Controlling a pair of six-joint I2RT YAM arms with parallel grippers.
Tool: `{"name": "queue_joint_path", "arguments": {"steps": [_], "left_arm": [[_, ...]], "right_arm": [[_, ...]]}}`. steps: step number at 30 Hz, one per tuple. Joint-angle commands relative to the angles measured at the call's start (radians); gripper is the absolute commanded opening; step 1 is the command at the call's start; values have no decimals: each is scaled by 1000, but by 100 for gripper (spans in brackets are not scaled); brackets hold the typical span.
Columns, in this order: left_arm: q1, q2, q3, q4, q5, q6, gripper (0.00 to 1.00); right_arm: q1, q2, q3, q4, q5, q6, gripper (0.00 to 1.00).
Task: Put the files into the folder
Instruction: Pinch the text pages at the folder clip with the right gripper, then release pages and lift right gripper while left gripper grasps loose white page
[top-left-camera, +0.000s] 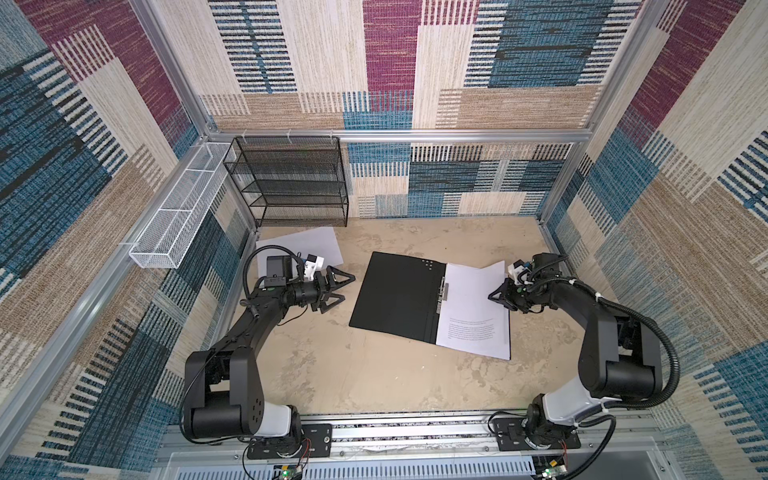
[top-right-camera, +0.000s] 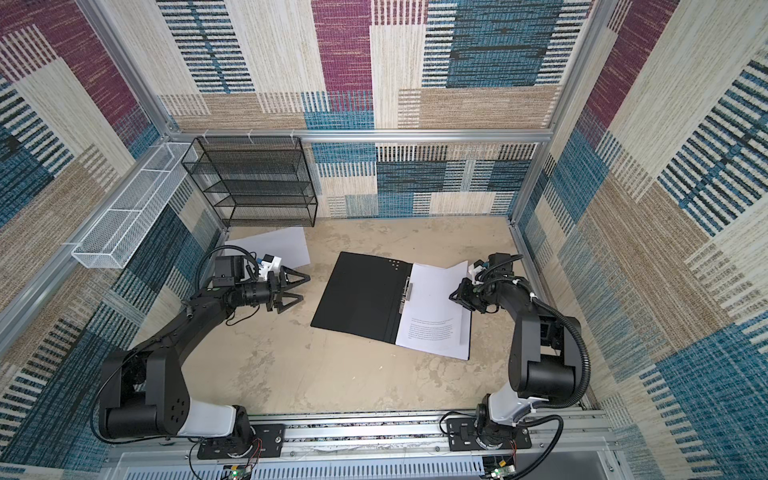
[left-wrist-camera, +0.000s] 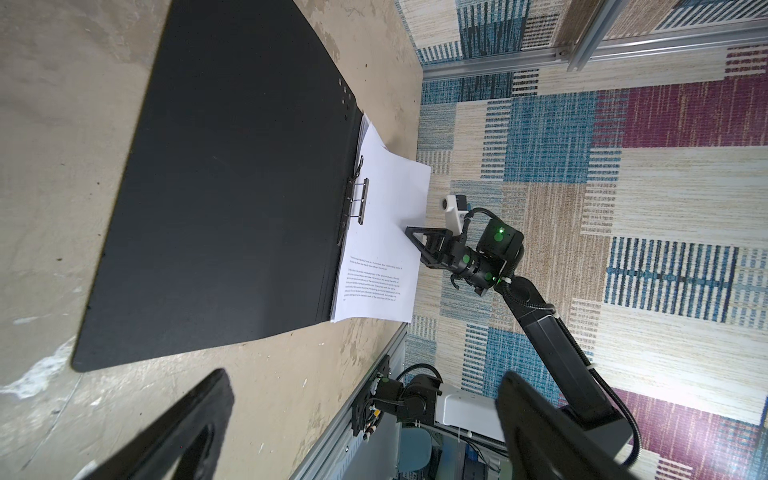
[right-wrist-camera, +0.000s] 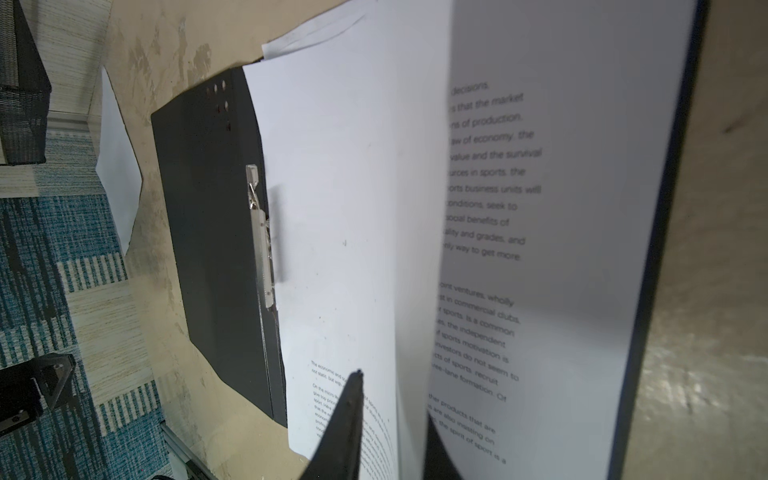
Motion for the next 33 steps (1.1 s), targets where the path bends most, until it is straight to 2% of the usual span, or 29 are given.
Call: {"name": "queue_joint_path", "arguments": {"steps": [1, 6, 10, 11, 12, 16, 20, 21, 25, 28, 33], "left_arm": [[3, 3, -2, 16, 20, -13, 99], [12, 3, -6, 17, 20, -16, 99], [15, 5, -7, 17, 16, -14, 99], [15, 7, -8, 17, 14, -14, 99], [15, 7, -10, 14, 10, -13, 99], [27, -4, 18, -72, -36, 46, 99], [85, -63, 97, -283, -272, 183, 99], [91, -64, 108, -296, -323, 180, 99], [102, -5, 143, -264, -410, 88, 99], [104, 77, 179, -186, -523, 22, 99], [152, 323, 436, -294, -671, 85, 99]], "right_arm": [[1, -11, -3, 29, -3, 4, 34], [2, -5, 1, 13, 36, 22, 63], [3, -15, -3, -14, 93, 47, 82], [3, -27, -8, -22, 124, 58, 96], [3, -42, -12, -31, 163, 66, 100], [3, -101, -10, -43, 313, 96, 100], [7, -180, 24, -42, 413, 130, 100], [14, -201, 36, -34, 437, 133, 100], [80, -198, 91, 2, 518, 131, 100], [149, -158, 101, 85, 499, 138, 100], [223, -93, 119, 166, 400, 173, 100]]}}
